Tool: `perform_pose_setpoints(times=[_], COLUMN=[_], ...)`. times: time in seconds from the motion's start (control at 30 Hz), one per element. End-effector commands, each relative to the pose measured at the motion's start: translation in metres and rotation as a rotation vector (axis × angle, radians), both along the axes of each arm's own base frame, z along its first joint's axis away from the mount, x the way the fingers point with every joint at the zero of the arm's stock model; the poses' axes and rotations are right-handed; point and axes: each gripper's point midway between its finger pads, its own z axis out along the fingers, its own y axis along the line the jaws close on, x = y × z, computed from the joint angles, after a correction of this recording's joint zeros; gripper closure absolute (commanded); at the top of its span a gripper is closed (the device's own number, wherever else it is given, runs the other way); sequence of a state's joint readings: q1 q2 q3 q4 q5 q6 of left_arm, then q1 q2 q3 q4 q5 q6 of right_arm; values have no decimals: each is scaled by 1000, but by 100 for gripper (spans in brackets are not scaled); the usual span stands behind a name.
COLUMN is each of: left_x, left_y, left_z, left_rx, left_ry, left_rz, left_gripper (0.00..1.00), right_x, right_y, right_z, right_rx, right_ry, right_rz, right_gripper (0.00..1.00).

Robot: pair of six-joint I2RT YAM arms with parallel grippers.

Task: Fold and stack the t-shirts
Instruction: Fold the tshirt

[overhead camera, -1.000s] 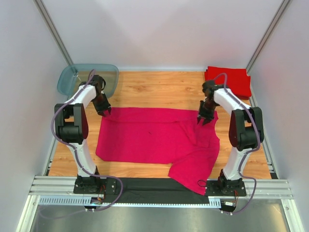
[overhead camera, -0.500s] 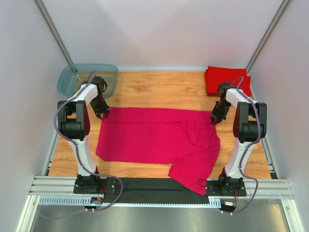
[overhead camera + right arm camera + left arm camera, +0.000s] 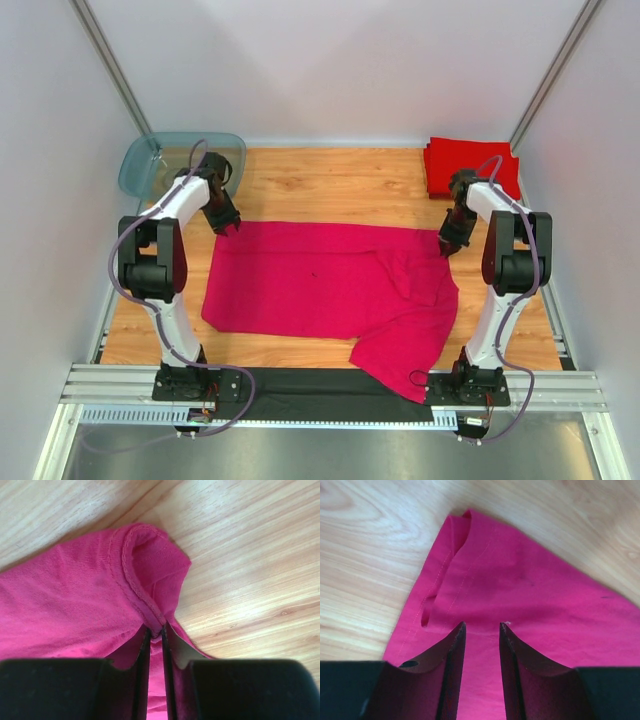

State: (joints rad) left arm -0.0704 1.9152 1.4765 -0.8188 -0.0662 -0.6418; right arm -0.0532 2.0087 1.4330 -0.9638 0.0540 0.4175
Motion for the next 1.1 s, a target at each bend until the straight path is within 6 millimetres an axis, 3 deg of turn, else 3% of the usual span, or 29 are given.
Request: perform_pose_setpoints(times=[0.0, 0.2, 0.57, 0.67, 0.73, 0.77, 0.83, 0.9, 0.97, 1.0, 1.07], left_x=[3, -4, 25, 21, 17, 16, 12, 6, 1, -3, -7], left_y=[-6, 11, 23, 20, 15, 13, 12, 15, 22, 24, 24], left_z=[-12, -48, -43, -35, -24, -19, -1, 17, 29, 38, 47], left_rx=[-47, 49, 106, 93, 69, 63, 55, 66, 101, 107, 106], left_ry=[-9, 93, 150, 158, 160, 158, 139, 114, 90, 67, 46], left_rz=[31, 41, 101, 127, 131, 130, 132, 138, 147, 143, 127], left_gripper=[60, 60, 59, 59, 59, 59, 59, 58, 56, 56, 55], right_x=[12, 16, 82, 94, 106, 96, 95, 69, 38, 28, -4], right_y=[-20, -32, -40, -40, -40, -40, -38, -37, -31, -29, -23], right_z=[-5, -10, -13, -7, 10, 18, 42, 67, 77, 96, 93], right_rx=[-87, -151, -182, -183, -193, -193, -215, -217, -193, -186, -169], right_ry=[-23, -19, -132, -153, -176, -136, -142, -94, -28, -57, -1], right_rz=[21, 36, 155, 162, 146, 120, 77, -12, -51, -93, -123], right_gripper=[86, 85, 81, 80, 79, 79, 76, 69, 61, 59, 58])
